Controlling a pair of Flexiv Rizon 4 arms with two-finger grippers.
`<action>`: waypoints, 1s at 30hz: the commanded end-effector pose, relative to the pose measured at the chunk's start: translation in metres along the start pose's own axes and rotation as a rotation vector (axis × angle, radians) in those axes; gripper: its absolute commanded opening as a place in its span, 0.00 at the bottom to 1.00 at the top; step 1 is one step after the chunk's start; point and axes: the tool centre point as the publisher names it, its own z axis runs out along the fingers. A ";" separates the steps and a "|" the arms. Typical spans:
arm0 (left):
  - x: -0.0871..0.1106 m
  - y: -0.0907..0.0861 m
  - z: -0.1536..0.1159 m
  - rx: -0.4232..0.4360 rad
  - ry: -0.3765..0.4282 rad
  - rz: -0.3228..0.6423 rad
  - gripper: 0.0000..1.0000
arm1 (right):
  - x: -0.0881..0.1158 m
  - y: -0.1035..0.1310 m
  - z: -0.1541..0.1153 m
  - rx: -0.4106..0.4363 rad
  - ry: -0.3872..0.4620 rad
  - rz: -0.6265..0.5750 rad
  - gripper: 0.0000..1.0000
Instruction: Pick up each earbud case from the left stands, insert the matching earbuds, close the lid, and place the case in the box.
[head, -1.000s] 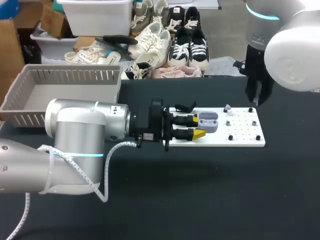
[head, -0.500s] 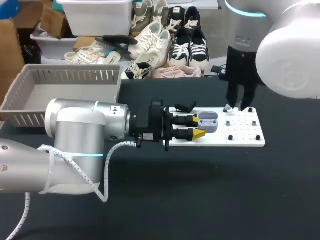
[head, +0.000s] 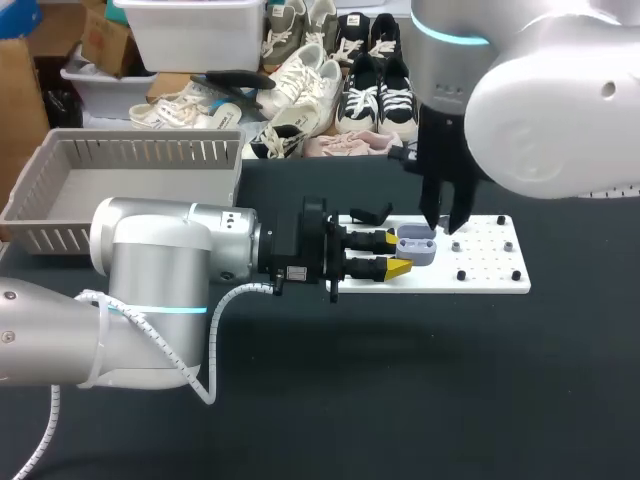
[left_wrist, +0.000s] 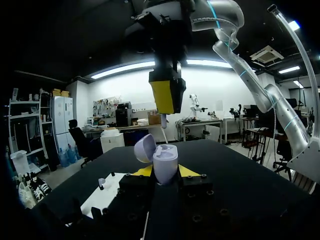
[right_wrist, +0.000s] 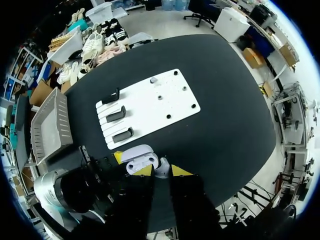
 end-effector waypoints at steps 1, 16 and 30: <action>0.001 0.000 0.000 0.000 -0.002 0.001 0.00 | 0.006 0.002 -0.002 -0.006 0.010 0.008 0.00; 0.001 0.000 0.000 0.000 -0.002 0.001 0.00 | 0.009 -0.005 -0.006 -0.048 0.025 0.043 0.00; 0.001 0.000 0.000 0.000 -0.002 0.001 0.00 | 0.009 -0.001 -0.011 -0.038 0.021 0.091 0.00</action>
